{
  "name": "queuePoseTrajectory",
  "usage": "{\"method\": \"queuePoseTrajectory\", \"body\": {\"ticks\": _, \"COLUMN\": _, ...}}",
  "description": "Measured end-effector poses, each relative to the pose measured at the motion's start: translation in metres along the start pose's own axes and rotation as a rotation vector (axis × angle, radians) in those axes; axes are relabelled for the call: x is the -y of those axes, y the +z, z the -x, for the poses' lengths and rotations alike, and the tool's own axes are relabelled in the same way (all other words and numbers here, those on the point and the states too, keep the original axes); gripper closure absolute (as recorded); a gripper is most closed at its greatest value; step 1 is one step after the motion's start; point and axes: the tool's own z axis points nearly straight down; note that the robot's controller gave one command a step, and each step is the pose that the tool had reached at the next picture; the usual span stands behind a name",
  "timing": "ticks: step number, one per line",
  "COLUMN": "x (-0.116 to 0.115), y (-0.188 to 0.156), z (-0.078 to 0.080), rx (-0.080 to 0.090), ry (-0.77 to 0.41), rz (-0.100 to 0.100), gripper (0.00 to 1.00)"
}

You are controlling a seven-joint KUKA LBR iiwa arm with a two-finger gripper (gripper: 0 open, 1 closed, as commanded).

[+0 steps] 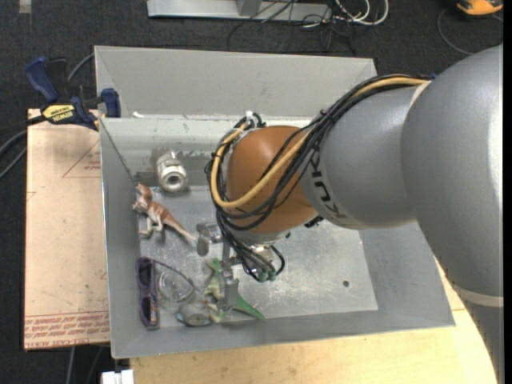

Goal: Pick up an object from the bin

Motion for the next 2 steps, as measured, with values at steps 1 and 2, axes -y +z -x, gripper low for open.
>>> {"method": "queuePoseTrajectory", "body": {"ticks": 1, "x": -0.005, "y": 0.014, "z": -0.010, "rx": 0.004, "ry": -0.062, "rz": 0.001, "gripper": 0.00}}
{"method": "queuePoseTrajectory", "body": {"ticks": 2, "x": 0.012, "y": 0.042, "z": -0.023, "rx": 0.011, "ry": -0.217, "rz": 0.001, "gripper": 0.00}}
